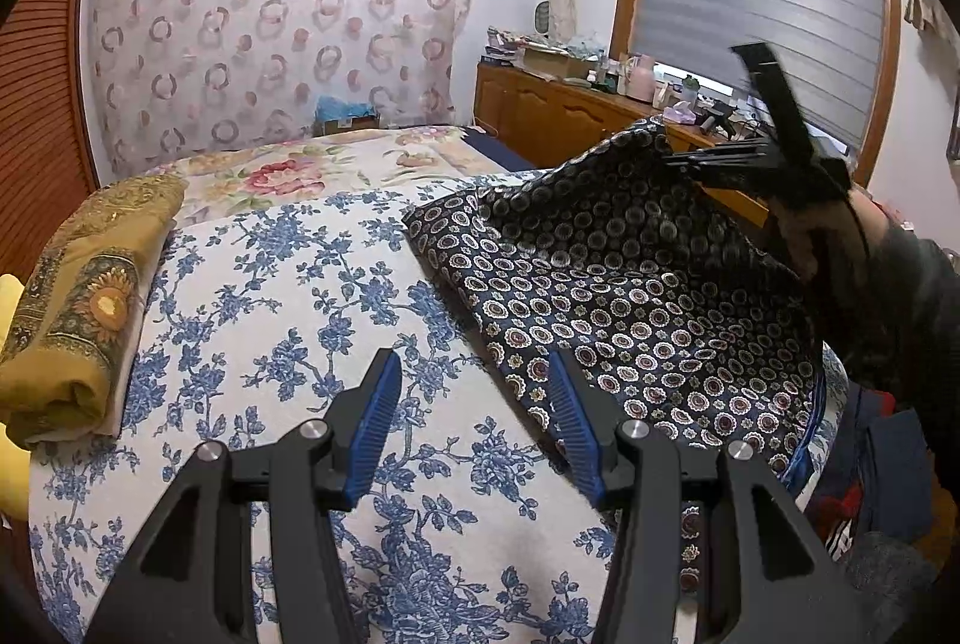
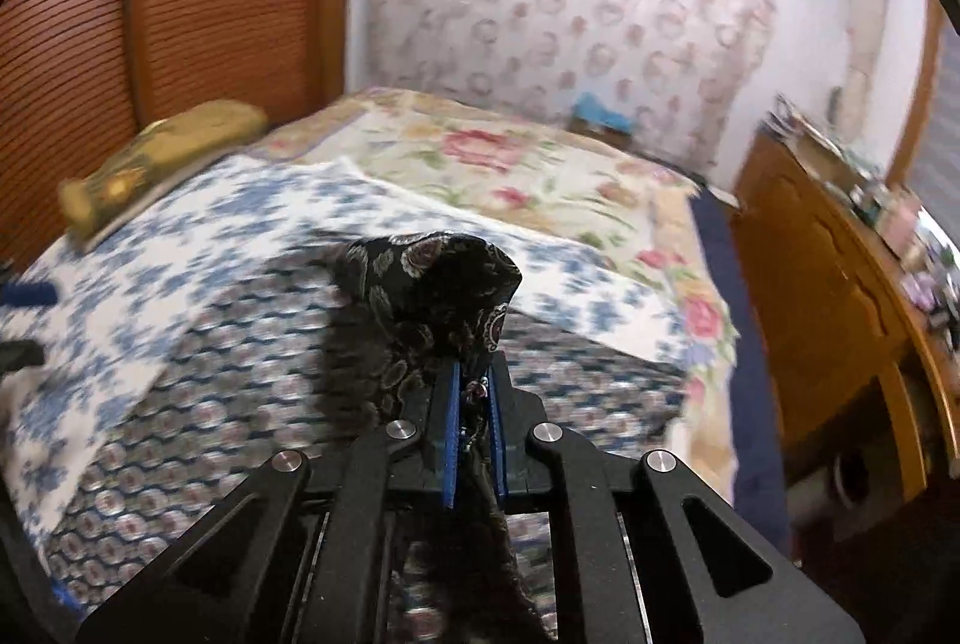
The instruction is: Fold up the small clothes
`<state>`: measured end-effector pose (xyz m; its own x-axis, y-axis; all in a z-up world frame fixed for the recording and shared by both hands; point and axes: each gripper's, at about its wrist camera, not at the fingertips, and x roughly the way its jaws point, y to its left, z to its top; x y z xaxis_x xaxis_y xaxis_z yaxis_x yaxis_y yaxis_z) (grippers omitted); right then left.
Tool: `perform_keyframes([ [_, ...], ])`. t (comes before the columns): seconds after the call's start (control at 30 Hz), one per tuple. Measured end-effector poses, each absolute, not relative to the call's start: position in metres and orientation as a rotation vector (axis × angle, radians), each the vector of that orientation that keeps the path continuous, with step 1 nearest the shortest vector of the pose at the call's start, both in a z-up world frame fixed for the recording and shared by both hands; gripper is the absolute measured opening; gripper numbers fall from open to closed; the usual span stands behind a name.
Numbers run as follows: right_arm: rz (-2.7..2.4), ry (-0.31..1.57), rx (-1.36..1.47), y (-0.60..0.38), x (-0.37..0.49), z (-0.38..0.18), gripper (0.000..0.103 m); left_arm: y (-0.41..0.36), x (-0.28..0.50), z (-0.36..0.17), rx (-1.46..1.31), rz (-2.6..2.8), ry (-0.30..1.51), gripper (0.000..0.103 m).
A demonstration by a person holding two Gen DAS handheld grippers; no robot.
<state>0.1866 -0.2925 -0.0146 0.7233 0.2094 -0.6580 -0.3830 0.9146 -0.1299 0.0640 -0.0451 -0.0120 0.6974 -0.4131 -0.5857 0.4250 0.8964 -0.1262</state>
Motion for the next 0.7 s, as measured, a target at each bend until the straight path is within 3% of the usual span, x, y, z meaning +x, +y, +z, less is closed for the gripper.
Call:
perform_keyframes([
  [0.37, 0.187, 0.847, -0.170, -0.339, 0.244, -0.048, 0.006, -0.048, 0.064, -0.016, 0.031, -0.476, 0.661, 0.050],
  [0.4, 0.172, 0.854, -0.168, -0.341, 0.244, -0.048, 0.008, -0.049, 0.064, -0.017, 0.033, -0.477, 0.663, 0.050],
  [0.43, 0.150, 0.844, -0.169, -0.344, 0.242, -0.045, 0.017, -0.049, 0.064, -0.017, 0.034, -0.479, 0.664, 0.050],
  [0.57, 0.109, 0.783, -0.163, -0.353, 0.232, -0.026, 0.039, -0.053, 0.065, -0.019, 0.034, -0.485, 0.669, 0.050],
  [0.7, 0.175, 0.753, -0.143, -0.351, 0.232, -0.015, 0.041, -0.058, 0.065, -0.021, 0.039, -0.494, 0.675, 0.050],
])
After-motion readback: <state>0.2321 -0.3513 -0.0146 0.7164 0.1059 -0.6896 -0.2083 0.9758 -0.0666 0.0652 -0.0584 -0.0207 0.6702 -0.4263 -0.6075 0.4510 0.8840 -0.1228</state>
